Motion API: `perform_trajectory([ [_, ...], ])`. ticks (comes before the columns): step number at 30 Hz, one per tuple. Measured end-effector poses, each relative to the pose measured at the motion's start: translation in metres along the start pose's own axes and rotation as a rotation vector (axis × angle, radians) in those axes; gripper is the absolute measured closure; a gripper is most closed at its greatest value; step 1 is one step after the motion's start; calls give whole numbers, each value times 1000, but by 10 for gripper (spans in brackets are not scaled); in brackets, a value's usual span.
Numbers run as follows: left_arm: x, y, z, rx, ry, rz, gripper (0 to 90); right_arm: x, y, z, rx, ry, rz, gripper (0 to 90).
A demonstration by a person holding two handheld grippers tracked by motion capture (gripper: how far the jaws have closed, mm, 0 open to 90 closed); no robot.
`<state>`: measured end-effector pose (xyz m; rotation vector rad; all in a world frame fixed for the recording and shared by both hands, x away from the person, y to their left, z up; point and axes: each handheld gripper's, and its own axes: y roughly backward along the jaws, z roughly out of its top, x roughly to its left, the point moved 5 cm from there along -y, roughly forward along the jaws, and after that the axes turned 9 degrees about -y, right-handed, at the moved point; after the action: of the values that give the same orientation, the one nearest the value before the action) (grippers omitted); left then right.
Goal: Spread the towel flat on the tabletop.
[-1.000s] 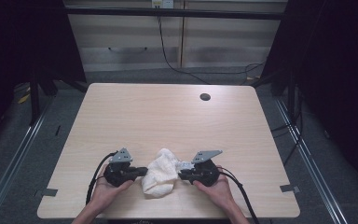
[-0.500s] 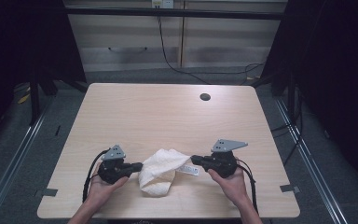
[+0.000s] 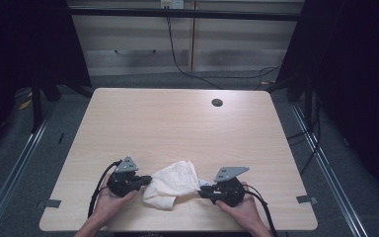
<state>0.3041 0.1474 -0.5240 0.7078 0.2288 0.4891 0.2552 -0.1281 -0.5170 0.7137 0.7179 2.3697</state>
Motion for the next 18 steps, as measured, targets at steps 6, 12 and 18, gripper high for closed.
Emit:
perform_trajectory([
  [6,3,-3,-1,0,10,2,881,-19,15,28,-113,-65,4,714],
  [12,10,-5,-3,9,26,14,870,-43,-30,55,-40,-48,-59,750],
  [18,11,-6,-4,10,22,15,868,-61,-61,60,12,-76,-87,708],
])
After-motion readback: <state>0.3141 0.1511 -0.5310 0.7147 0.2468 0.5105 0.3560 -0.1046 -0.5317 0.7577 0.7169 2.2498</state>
